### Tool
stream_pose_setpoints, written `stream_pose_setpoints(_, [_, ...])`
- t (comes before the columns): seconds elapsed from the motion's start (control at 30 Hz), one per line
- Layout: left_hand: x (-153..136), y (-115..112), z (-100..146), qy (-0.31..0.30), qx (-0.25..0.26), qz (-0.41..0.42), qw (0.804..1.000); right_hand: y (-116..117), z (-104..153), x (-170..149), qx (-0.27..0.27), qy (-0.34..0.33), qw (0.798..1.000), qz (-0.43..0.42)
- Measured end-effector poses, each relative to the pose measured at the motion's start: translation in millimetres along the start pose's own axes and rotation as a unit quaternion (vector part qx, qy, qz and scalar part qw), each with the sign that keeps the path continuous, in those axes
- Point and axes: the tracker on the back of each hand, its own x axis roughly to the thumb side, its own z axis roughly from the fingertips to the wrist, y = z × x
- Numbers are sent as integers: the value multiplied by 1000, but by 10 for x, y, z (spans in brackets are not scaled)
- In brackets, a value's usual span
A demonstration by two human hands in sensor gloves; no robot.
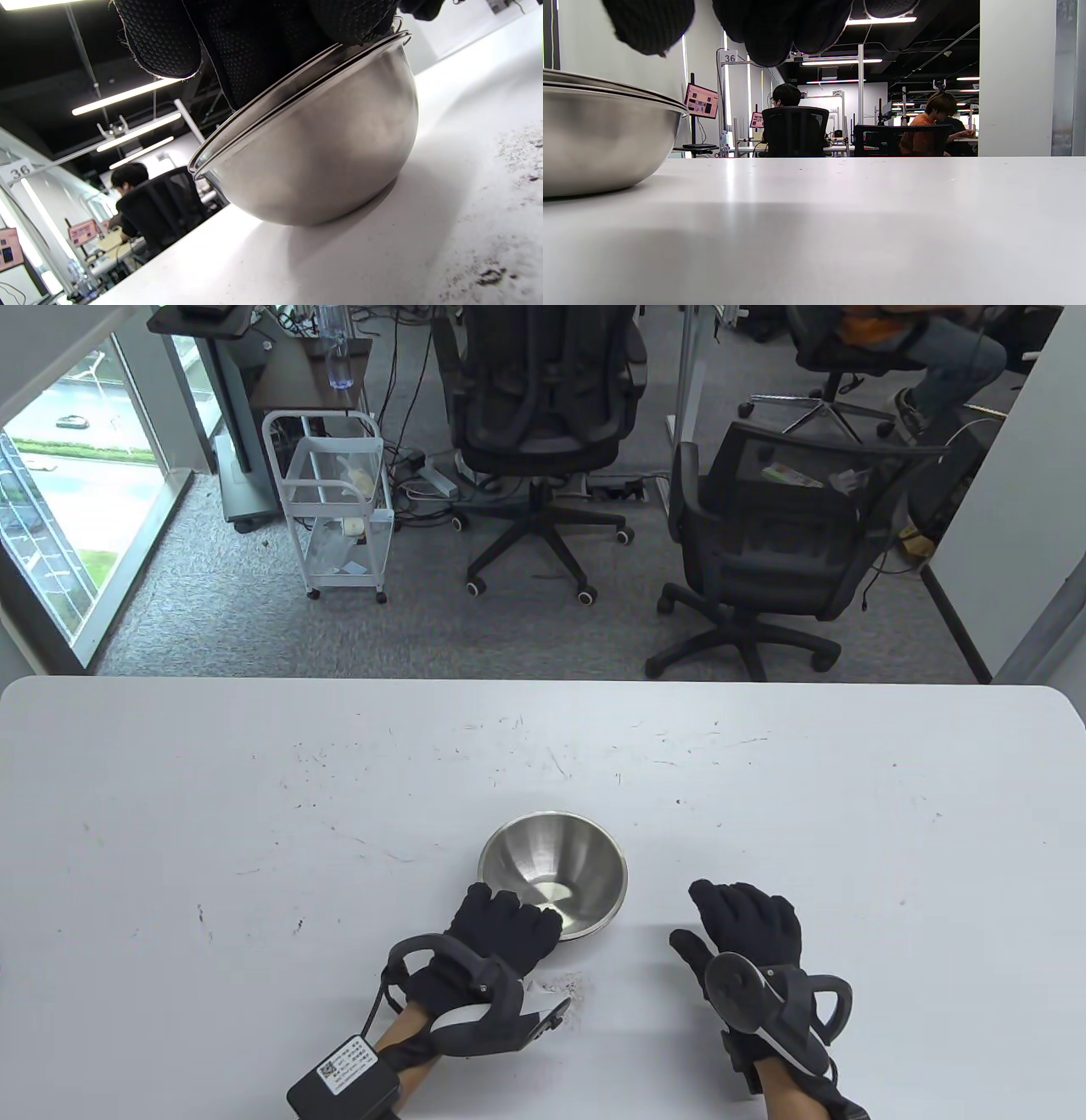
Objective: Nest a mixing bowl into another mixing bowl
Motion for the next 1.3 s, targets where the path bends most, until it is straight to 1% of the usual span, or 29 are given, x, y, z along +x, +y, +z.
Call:
stream_pose_setpoints(0.13, [16,3,7,-2,-1,3,1000,4,-1,-1,1,0,1000,-1])
stream_pose_setpoints(0.3, [-26,28,30,18,16,14,1000,6,-2,1,2,0,1000,0])
stream_pose_setpoints(0.43, [-134,53,68,41,26,18,999,6,-3,1,3,0,1000,1])
stream_pose_setpoints(0.6, [-365,37,162,85,29,36,995,5,-4,3,4,0,1000,3])
stream_pose_setpoints(0.77, [-622,-49,307,129,22,48,990,-15,6,24,-2,-4,1000,8])
stream_pose_setpoints(0.93, [-855,-206,465,171,9,58,984,-33,19,47,-7,-9,1000,11])
stream_pose_setpoints(1.1, [-991,-331,614,198,-1,56,979,-29,23,58,-9,-13,1000,15])
stream_pose_setpoints(1.3, [-1069,-412,725,219,-6,41,975,-26,20,63,-7,-13,1000,18])
